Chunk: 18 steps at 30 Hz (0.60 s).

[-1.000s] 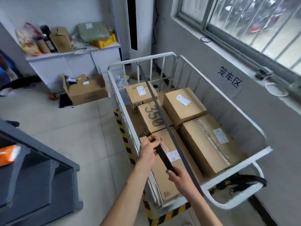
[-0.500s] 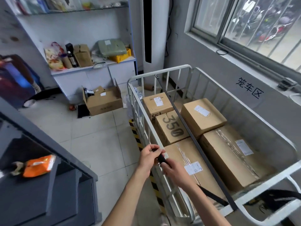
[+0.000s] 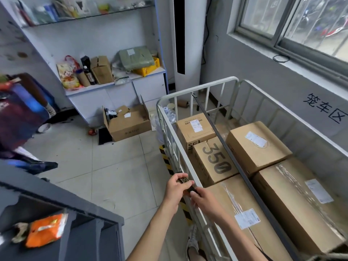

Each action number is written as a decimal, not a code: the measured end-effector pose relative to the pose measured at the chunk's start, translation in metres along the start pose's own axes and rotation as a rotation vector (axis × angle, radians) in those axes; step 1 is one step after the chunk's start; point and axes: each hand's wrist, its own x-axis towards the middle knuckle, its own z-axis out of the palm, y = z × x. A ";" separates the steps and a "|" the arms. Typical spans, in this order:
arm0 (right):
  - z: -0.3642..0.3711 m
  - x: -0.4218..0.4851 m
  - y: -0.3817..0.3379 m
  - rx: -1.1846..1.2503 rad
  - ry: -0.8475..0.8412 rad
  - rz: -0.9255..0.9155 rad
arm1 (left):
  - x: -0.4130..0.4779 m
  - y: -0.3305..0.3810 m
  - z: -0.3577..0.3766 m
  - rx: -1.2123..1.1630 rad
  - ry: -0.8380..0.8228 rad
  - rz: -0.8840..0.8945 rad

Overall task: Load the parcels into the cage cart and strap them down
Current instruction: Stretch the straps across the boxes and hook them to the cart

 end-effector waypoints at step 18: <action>-0.007 0.191 -0.032 -0.286 -0.006 0.140 | 0.195 0.060 0.005 0.428 0.164 -0.085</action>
